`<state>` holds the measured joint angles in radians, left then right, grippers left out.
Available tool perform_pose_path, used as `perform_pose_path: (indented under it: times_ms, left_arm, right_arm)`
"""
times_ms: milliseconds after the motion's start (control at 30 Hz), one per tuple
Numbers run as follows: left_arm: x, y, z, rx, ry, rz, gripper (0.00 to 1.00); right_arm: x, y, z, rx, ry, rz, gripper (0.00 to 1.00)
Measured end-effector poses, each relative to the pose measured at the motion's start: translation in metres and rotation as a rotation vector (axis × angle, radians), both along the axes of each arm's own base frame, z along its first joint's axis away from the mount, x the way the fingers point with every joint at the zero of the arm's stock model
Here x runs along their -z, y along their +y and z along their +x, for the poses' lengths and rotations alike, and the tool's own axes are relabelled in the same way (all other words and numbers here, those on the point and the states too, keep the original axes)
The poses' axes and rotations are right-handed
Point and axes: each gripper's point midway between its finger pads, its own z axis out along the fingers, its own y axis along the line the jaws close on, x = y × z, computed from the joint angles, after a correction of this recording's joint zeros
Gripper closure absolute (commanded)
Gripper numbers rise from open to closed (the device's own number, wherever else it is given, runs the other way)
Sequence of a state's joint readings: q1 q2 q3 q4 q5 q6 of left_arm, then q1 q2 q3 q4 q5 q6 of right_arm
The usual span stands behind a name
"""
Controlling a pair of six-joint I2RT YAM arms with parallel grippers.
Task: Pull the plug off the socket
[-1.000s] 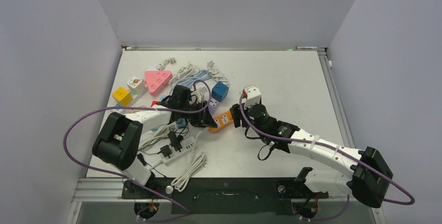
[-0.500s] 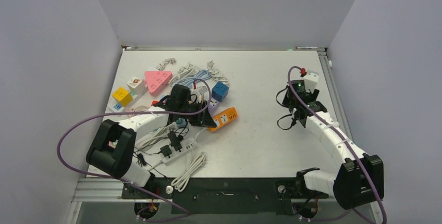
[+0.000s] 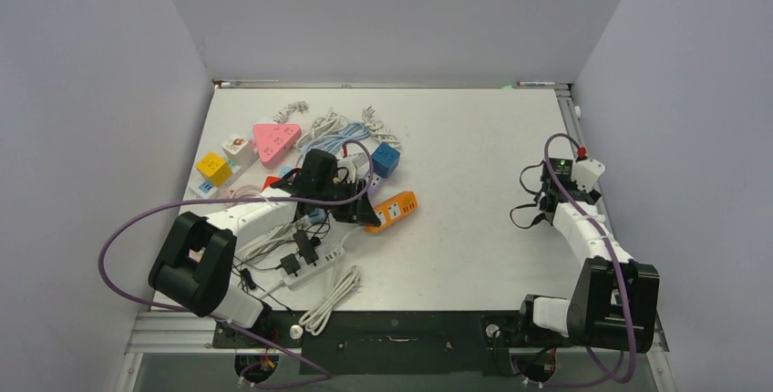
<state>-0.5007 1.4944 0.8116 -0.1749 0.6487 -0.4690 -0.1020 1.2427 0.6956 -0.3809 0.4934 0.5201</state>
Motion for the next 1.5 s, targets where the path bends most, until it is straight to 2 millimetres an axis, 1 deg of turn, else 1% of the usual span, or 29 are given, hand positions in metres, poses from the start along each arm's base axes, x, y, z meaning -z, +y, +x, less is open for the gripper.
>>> perform_pose_path:
  times_ms: [100, 133, 200, 267, 333, 500, 567, 667, 767, 800, 967, 1100, 1167, 1233, 1400, 1500]
  left_arm:
    - [0.0, -0.002, -0.001, 0.009, -0.006, 0.005, 1.0]
    - [0.0, -0.002, -0.002, 0.013, -0.007, 0.006, 1.0]
    - [0.0, -0.004, -0.004, 0.022, -0.008, 0.01, 1.0]
    - [0.0, -0.005, -0.007, 0.03, -0.008, 0.012, 1.0]
    - [0.001, -0.006, -0.008, 0.035, -0.008, 0.015, 1.0]
    - [0.002, -0.006, -0.009, 0.041, -0.011, 0.022, 1.0]
    - [0.002, -0.007, -0.01, 0.046, -0.015, 0.025, 1.0]
    - [0.002, -0.009, -0.013, 0.062, -0.019, 0.031, 1.0]
    - [0.0, -0.012, -0.014, 0.072, -0.027, 0.032, 1.0]
    - [0.0, -0.012, -0.014, 0.072, -0.03, 0.034, 1.0]
    - [-0.003, -0.015, -0.013, 0.073, -0.036, 0.045, 1.0]
    - [-0.011, -0.03, -0.009, 0.073, -0.044, 0.037, 1.0]
    - [-0.014, -0.04, -0.002, 0.051, -0.042, 0.024, 1.0]
    - [-0.017, -0.051, 0.009, 0.007, -0.044, 0.005, 1.0]
    - [-0.019, -0.082, 0.044, -0.139, -0.067, -0.049, 1.0]
    - [-0.022, -0.108, 0.067, -0.22, -0.086, -0.083, 1.0]
  right_arm:
    - [0.01, 0.0, -0.005, 0.005, 0.015, 0.012, 0.5]
    - [0.012, 0.0, -0.006, 0.003, 0.016, 0.016, 0.47]
    - [0.015, 0.001, -0.006, -0.002, 0.014, 0.022, 0.45]
    - [0.015, 0.002, -0.004, -0.004, 0.006, 0.025, 0.34]
    - [0.014, 0.001, -0.003, 0.001, -0.004, 0.027, 0.28]
    - [0.012, 0.0, 0.001, 0.004, -0.026, 0.027, 0.19]
    - [0.012, 0.001, 0.003, 0.001, -0.032, 0.031, 0.1]
    - [0.01, 0.001, 0.004, -0.001, -0.041, 0.032, 0.01]
    - [0.007, 0.001, 0.005, -0.003, -0.054, 0.032, 0.09]
    - [0.005, 0.001, 0.005, -0.003, -0.059, 0.031, 0.1]
    - [-0.004, 0.002, 0.007, -0.007, -0.096, 0.031, 0.1]
    - [-0.011, 0.004, 0.008, -0.015, -0.125, 0.036, 0.1]
    - [-0.016, 0.005, 0.009, -0.022, -0.144, 0.042, 0.1]
    - [-0.022, 0.007, 0.01, -0.03, -0.169, 0.048, 0.1]
    - [-0.036, 0.011, 0.012, -0.05, -0.224, 0.06, 0.1]
    - [-0.039, 0.014, 0.013, -0.061, -0.238, 0.069, 0.1]
